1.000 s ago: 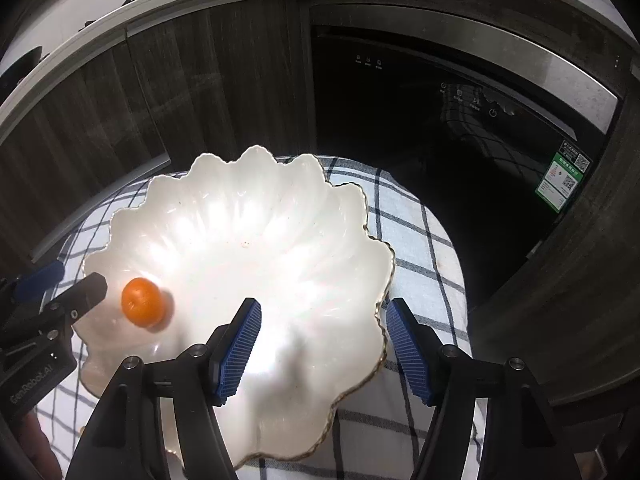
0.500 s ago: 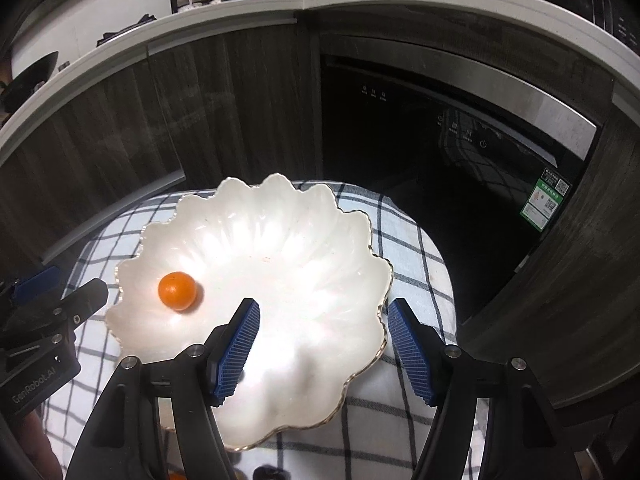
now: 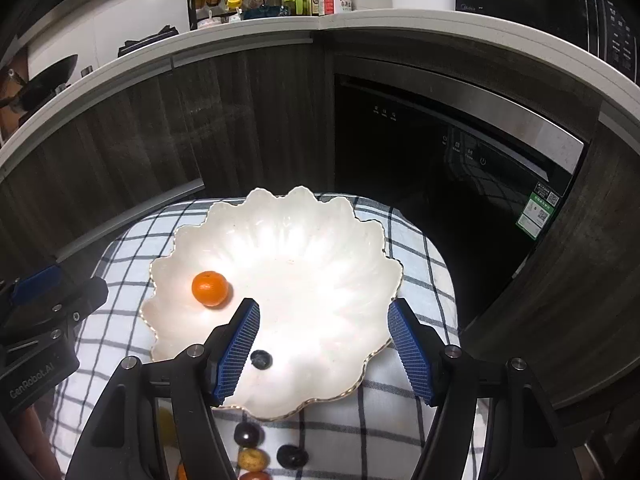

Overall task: Organize fruits
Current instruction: 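Lower the blueberry into the bowl and open the right tool, then move the left tool to the yellow-green citrus and grasp it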

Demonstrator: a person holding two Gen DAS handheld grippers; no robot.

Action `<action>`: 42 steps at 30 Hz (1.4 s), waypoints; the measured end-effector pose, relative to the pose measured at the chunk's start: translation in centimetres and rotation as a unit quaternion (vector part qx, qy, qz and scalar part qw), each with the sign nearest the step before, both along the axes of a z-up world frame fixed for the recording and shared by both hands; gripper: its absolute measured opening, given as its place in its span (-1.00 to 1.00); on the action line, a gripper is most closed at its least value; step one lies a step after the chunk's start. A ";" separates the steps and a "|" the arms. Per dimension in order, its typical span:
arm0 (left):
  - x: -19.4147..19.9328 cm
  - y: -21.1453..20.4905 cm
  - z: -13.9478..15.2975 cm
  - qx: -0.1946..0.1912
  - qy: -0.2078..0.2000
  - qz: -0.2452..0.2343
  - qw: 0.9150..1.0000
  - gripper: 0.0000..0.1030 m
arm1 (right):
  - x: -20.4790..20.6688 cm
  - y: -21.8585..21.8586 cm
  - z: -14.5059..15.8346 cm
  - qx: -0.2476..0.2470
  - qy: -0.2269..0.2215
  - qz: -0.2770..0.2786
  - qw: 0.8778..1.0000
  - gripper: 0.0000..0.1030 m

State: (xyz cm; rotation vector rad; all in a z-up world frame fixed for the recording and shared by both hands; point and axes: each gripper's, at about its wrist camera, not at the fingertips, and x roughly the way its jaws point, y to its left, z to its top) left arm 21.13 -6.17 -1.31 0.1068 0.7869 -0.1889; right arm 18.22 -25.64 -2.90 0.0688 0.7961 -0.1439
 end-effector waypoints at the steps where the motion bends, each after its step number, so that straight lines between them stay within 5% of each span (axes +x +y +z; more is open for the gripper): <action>1: -0.2 0.1 0.1 0.000 -0.001 0.001 1.000 0.41 | -0.2 0.1 0.1 0.000 -0.001 0.001 1.000 0.32; 42: -8.1 2.3 -3.3 0.022 0.015 -0.011 1.000 0.41 | -6.7 4.3 -2.6 -0.007 0.021 0.054 0.998 0.32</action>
